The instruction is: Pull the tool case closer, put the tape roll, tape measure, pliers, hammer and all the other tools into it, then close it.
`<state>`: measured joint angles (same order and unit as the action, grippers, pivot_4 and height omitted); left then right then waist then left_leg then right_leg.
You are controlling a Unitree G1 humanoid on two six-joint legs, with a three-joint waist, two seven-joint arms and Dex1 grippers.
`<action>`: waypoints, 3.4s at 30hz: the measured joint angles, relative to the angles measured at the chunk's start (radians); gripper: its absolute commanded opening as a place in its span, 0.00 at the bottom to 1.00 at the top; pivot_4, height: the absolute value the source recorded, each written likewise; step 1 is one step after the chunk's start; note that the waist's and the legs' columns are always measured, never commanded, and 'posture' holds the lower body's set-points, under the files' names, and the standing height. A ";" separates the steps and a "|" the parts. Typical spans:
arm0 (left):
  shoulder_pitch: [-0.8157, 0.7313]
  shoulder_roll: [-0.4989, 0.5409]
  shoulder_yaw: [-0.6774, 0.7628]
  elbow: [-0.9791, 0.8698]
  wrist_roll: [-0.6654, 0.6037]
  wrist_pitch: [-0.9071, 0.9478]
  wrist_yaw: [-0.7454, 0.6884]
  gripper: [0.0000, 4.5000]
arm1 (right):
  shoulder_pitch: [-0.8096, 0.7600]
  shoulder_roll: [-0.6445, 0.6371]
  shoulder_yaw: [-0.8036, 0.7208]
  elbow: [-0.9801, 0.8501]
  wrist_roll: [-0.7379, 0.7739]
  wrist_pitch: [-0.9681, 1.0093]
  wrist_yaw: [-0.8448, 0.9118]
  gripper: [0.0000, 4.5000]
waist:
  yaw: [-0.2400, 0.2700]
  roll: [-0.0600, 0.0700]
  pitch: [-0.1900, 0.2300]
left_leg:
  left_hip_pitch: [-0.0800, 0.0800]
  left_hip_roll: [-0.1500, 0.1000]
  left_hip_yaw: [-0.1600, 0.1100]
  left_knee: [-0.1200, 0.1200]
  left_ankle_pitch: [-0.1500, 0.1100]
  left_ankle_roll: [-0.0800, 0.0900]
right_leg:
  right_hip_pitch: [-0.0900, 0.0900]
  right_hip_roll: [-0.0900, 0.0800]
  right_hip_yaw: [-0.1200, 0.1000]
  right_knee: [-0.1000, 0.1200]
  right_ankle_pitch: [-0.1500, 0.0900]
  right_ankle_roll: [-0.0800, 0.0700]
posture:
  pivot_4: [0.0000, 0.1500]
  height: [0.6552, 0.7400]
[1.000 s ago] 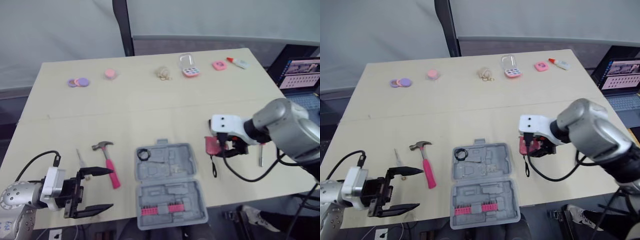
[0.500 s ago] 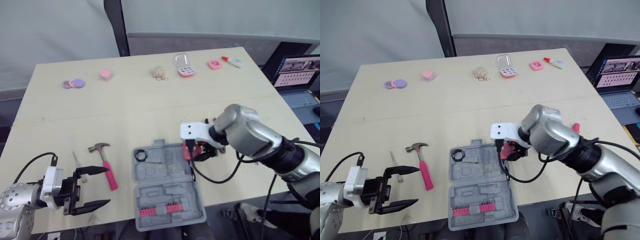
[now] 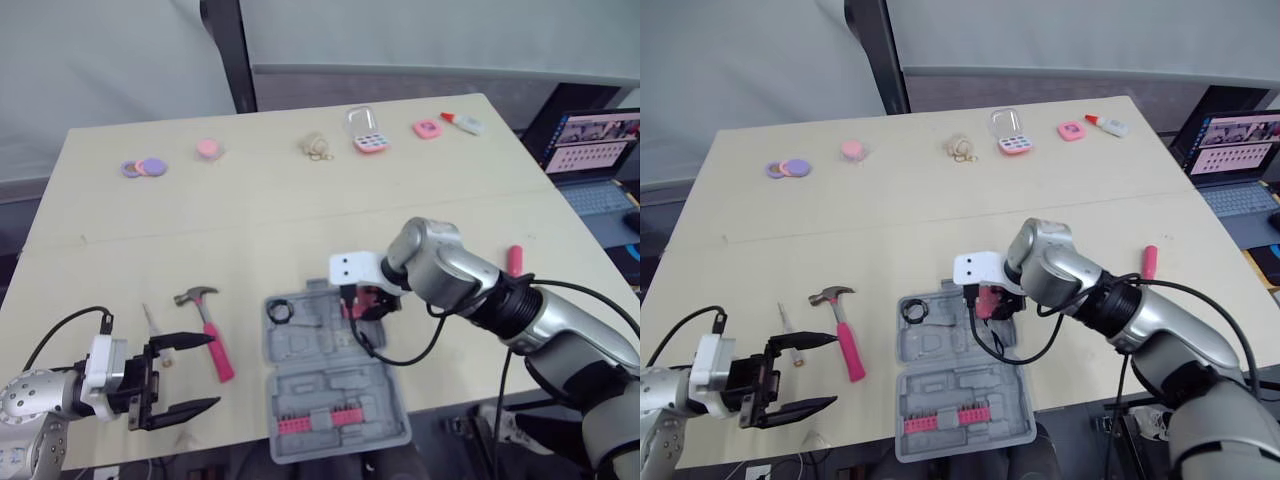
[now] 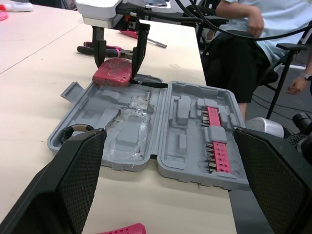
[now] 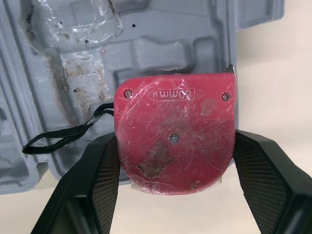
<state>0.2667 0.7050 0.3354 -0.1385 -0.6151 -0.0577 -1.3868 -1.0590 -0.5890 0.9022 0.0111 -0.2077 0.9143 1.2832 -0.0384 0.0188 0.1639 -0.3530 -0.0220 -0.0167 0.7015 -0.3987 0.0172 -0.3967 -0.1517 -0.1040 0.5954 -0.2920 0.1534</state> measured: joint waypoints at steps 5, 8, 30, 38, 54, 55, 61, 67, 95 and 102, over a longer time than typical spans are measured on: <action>0.016 -0.009 -0.001 -0.004 0.004 -0.008 0.012 1.00 | 0.000 0.027 0.010 0.026 -0.022 -0.023 0.001 0.66 | -0.003 0.000 0.000 | 0.000 0.000 0.000 0.000 0.000 0.000 | 0.000 0.000 0.000 0.000 0.000 0.000 | 1.00 1.00; 0.024 -0.017 -0.002 -0.006 0.005 -0.008 0.021 1.00 | 0.000 0.028 0.021 0.029 -0.038 -0.041 0.004 0.66 | -0.003 0.000 0.000 | 0.000 0.000 0.000 0.000 0.000 0.000 | 0.000 0.000 0.000 0.000 0.000 0.000 | 1.00 1.00; 0.032 -0.018 -0.024 -0.020 0.010 -0.008 0.042 1.00 | 0.002 0.028 0.030 0.029 -0.051 -0.060 0.016 0.66 | -0.005 0.000 0.000 | 0.000 0.000 0.000 0.000 0.000 0.000 | 0.000 0.000 -0.001 0.000 0.000 0.000 | 1.00 1.00; 0.029 -0.022 -0.040 -0.020 0.011 -0.008 0.046 1.00 | -0.019 0.032 0.028 0.039 -0.061 -0.064 0.018 0.98 | -0.008 0.000 0.000 | 0.000 0.000 0.000 0.000 0.000 0.000 | 0.000 0.000 -0.001 0.000 0.000 0.000 | 1.00 1.00; -0.026 -0.022 -0.071 -0.006 0.013 -0.008 0.040 1.00 | 0.122 -0.091 -0.265 -0.252 0.076 -0.011 0.019 0.98 | -0.004 0.000 0.000 | 0.000 0.001 0.000 0.000 0.000 -0.001 | 0.001 0.000 -0.001 0.001 0.000 0.000 | 1.00 1.00; -0.026 -0.022 -0.071 -0.006 0.013 -0.007 0.040 1.00 | 0.166 -0.092 -0.313 -0.257 0.100 -0.039 -0.001 0.98 | -0.002 0.000 0.000 | 0.000 0.000 0.000 0.000 0.000 -0.001 | 0.001 0.000 -0.001 0.000 0.000 0.000 | 1.00 1.00; -0.016 -0.020 -0.068 -0.012 0.006 0.018 0.044 1.00 | 0.388 -0.103 -0.530 -0.296 0.259 -0.138 -0.031 0.80 | 0.008 0.000 0.000 | 0.000 0.001 0.001 0.001 0.000 -0.001 | 0.002 0.000 -0.001 0.000 0.000 0.000 | 1.00 1.00; -0.011 -0.015 -0.058 -0.030 -0.006 0.038 0.046 1.00 | 0.465 -0.049 -0.634 -0.274 0.337 -0.211 -0.110 0.38 | 0.008 0.000 0.000 | 0.001 0.001 0.001 0.001 0.000 -0.001 | 0.002 0.000 -0.001 0.000 0.000 0.000 | 1.00 1.00; 0.028 0.019 0.021 -0.105 -0.034 0.112 0.065 1.00 | 0.530 0.059 -0.643 0.225 0.373 -0.612 -0.166 0.38 | 0.008 0.000 0.000 | 0.002 0.001 0.001 0.001 0.000 -0.001 | 0.003 0.000 -0.002 0.000 0.000 0.000 | 1.00 1.00; 0.034 0.018 0.037 -0.123 -0.034 0.112 0.068 1.00 | 0.530 0.071 -0.643 0.276 0.365 -0.660 -0.165 0.38 | 0.008 0.000 0.000 | 0.002 0.001 0.001 0.001 0.000 -0.001 | 0.004 0.000 -0.002 0.000 0.000 0.000 | 1.00 1.00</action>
<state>0.3007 0.7235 0.3725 -0.2616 -0.6493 0.0539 -1.3185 -0.5294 -0.5177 0.2595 0.2874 0.1570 0.2542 1.1180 -0.0300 0.0186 0.1639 -0.3511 -0.0207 -0.0161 0.7027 -0.3991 0.0166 -0.3930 -0.1514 -0.1058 0.5949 -0.2921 0.1529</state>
